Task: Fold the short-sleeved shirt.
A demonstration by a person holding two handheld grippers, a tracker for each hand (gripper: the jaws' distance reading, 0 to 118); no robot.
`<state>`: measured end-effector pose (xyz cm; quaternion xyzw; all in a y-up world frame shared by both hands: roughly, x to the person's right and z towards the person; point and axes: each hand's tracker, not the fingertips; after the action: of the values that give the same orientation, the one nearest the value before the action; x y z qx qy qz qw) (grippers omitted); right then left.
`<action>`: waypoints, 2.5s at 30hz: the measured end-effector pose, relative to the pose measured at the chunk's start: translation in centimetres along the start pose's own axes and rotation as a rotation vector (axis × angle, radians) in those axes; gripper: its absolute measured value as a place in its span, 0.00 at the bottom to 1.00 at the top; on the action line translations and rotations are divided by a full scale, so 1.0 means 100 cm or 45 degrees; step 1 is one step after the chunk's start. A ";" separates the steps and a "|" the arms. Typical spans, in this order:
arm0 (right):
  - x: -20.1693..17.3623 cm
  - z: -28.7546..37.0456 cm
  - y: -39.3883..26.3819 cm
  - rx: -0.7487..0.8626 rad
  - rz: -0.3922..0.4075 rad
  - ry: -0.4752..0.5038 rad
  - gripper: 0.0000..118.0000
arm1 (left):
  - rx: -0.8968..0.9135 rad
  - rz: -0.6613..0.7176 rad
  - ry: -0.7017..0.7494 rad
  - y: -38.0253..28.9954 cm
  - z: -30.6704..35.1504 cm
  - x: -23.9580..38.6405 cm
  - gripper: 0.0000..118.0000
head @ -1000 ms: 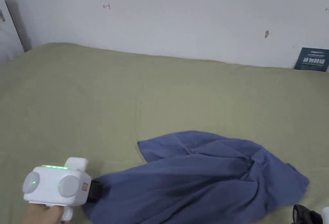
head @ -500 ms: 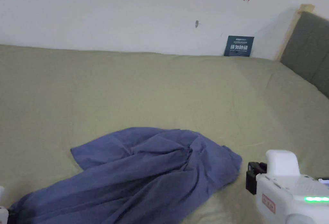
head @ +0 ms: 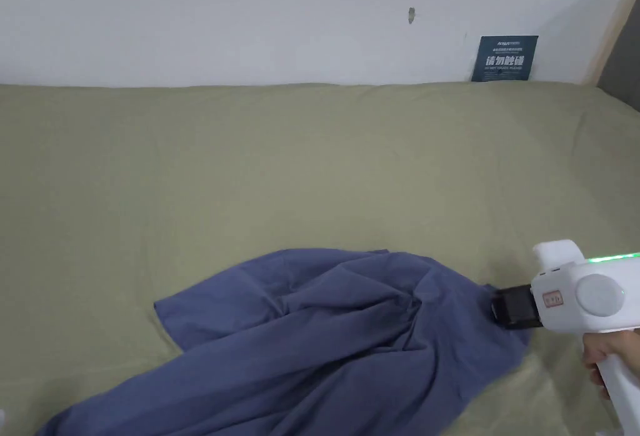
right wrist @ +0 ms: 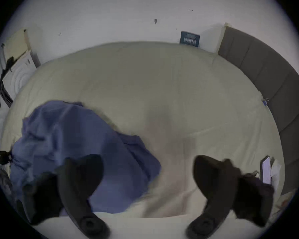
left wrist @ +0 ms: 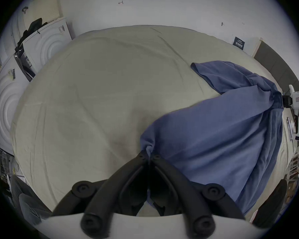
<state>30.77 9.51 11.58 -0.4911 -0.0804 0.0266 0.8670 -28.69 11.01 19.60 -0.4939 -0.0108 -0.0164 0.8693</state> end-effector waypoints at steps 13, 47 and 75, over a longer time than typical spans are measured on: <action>-0.003 0.080 0.011 0.200 0.036 -0.004 0.02 | 0.050 -0.016 0.018 0.029 0.038 -0.018 0.00; 0.079 0.397 0.170 0.838 -0.144 -0.182 0.02 | 0.742 0.083 0.191 0.288 0.314 -0.005 0.00; 0.059 0.167 0.183 0.642 -0.213 -0.173 0.02 | 0.632 0.042 0.235 0.318 0.078 0.017 0.00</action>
<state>34.41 33.85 5.05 -0.2485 -0.1695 0.0070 0.9537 -25.77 33.92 -3.69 -0.2619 0.0728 -0.0439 0.9613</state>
